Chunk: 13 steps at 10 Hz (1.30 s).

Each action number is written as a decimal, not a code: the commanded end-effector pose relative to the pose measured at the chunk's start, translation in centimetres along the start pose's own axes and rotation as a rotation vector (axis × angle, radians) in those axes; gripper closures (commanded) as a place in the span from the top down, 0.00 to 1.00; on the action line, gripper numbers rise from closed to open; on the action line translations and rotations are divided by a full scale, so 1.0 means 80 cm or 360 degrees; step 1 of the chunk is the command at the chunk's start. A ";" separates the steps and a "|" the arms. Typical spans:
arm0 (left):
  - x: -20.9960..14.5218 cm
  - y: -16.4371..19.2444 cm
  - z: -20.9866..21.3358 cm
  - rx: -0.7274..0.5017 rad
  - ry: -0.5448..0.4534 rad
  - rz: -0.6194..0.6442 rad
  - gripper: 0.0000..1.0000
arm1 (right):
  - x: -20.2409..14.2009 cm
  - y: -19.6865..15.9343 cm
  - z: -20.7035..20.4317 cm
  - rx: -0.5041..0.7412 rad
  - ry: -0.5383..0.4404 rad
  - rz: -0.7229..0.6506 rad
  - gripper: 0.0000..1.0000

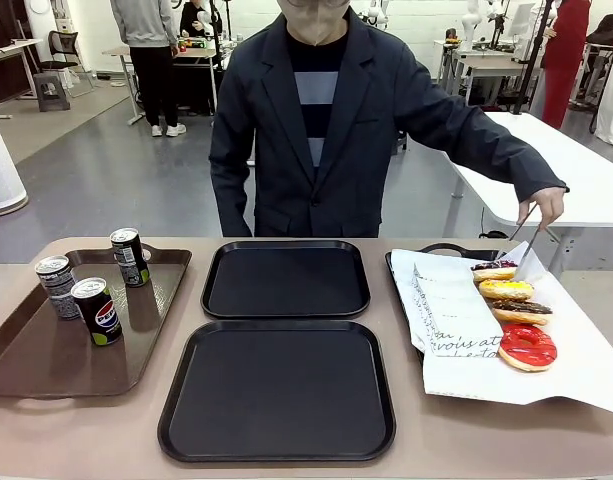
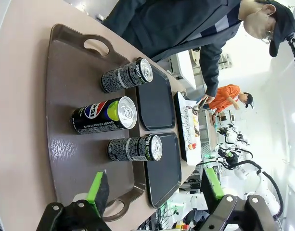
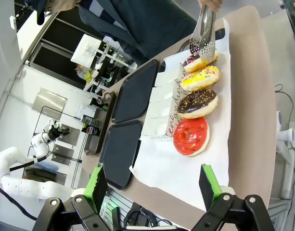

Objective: Set up donuts and drinks on trays.
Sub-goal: Pick up one Pepsi coke and place it on the Flat Tray.

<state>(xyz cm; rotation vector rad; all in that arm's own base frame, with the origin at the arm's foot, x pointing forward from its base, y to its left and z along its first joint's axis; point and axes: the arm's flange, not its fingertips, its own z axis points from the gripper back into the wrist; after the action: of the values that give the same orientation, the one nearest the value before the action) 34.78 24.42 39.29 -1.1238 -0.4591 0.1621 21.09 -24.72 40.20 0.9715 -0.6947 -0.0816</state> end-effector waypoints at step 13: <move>-0.040 -0.201 -0.138 0.0970 0.0712 -0.0596 1.00 | 0.005 -0.002 0.002 0.0026 -0.0034 0.0025 1.00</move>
<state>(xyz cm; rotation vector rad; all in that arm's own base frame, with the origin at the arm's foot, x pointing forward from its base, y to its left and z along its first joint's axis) 35.78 9.41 50.64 -0.5378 -0.2447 -0.2118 21.07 -24.86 40.36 0.9675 -0.6937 -0.0818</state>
